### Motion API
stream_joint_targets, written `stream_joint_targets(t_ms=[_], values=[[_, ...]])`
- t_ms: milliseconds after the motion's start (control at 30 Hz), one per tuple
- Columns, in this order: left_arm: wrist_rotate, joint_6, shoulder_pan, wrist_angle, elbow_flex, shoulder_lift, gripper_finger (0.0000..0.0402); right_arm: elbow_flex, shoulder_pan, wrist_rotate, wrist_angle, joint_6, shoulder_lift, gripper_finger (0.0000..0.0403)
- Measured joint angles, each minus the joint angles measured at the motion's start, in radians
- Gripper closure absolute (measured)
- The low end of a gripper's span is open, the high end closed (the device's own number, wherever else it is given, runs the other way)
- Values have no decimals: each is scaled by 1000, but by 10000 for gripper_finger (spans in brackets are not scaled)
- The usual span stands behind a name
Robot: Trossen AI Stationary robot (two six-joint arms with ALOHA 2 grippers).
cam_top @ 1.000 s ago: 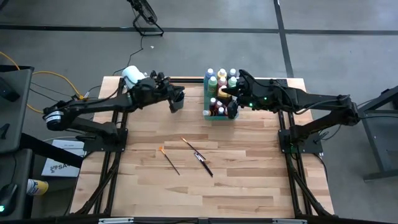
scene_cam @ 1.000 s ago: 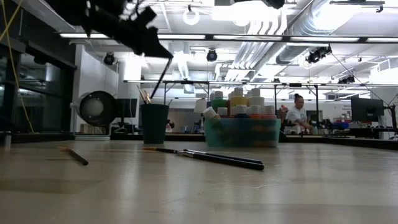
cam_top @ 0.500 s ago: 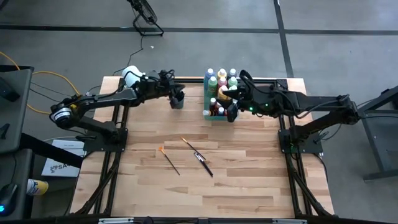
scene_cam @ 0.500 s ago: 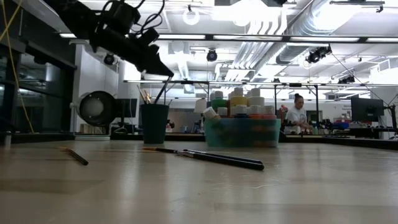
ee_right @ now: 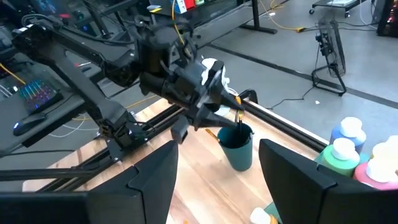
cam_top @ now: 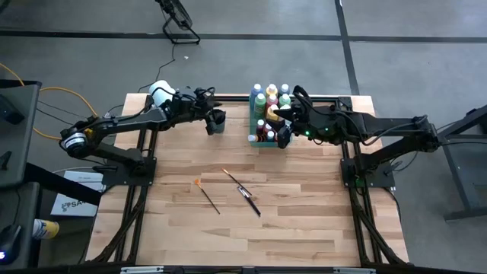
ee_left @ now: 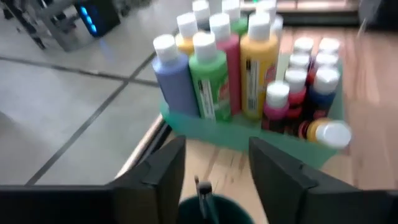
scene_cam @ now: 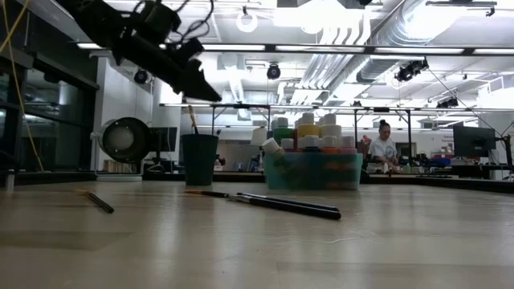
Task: Pick & Place Paint Supplies
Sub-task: Put the black gold paint brush into the black cup
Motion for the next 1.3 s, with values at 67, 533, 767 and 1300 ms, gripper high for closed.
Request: stream_joint_targets(t_ms=[67, 533, 767, 1300], values=[[10, -4, 0, 0, 0, -36, 213, 0, 4, -15, 0, 4, 0, 184], [186, -35, -1, -136, 0, -358, 191, 0, 12, -372, 18, 74, 16, 184], [188, -18, -1, -254, 0, -511, 190, 0, 64, -289, 131, 91, 91, 184], [283, 2, -1, -442, 0, -675, 190, 696, 55, -160, -433, 128, 656, 184]])
